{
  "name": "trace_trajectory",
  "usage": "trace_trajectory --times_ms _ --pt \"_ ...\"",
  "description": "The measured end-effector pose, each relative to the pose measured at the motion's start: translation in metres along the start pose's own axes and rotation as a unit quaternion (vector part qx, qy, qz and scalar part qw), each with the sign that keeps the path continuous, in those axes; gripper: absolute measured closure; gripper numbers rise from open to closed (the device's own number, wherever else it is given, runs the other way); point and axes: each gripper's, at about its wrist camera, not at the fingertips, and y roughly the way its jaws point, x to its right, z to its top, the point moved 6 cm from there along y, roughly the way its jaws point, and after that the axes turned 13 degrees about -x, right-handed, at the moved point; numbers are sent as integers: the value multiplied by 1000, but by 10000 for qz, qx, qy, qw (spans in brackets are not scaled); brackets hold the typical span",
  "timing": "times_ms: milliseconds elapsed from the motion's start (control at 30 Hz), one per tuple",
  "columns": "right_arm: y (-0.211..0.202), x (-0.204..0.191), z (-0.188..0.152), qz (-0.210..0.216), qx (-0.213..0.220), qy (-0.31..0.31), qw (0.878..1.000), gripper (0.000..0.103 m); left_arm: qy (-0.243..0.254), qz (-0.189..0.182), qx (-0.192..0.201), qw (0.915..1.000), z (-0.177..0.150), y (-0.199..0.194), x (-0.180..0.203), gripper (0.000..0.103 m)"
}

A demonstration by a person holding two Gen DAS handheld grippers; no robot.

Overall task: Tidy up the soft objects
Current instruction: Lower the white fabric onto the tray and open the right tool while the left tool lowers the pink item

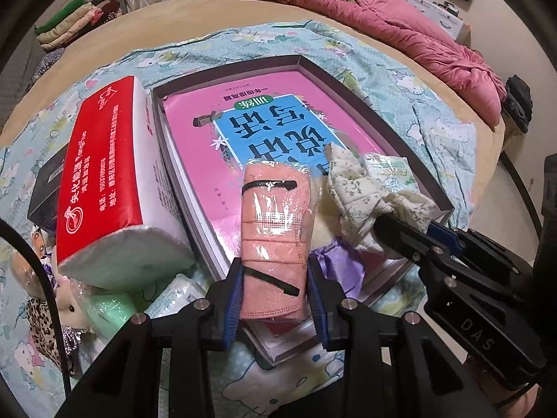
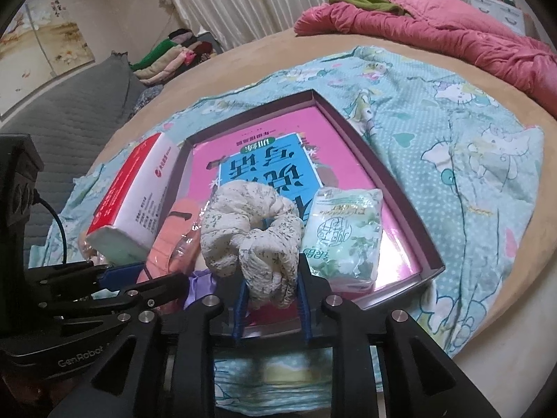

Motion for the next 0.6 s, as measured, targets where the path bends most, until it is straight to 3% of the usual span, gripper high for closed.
trace_trajectory --times_ms 600 --pt "-9 1 -1 185 183 200 9995 50 -56 -236 -23 9997 -2 0 1 67"
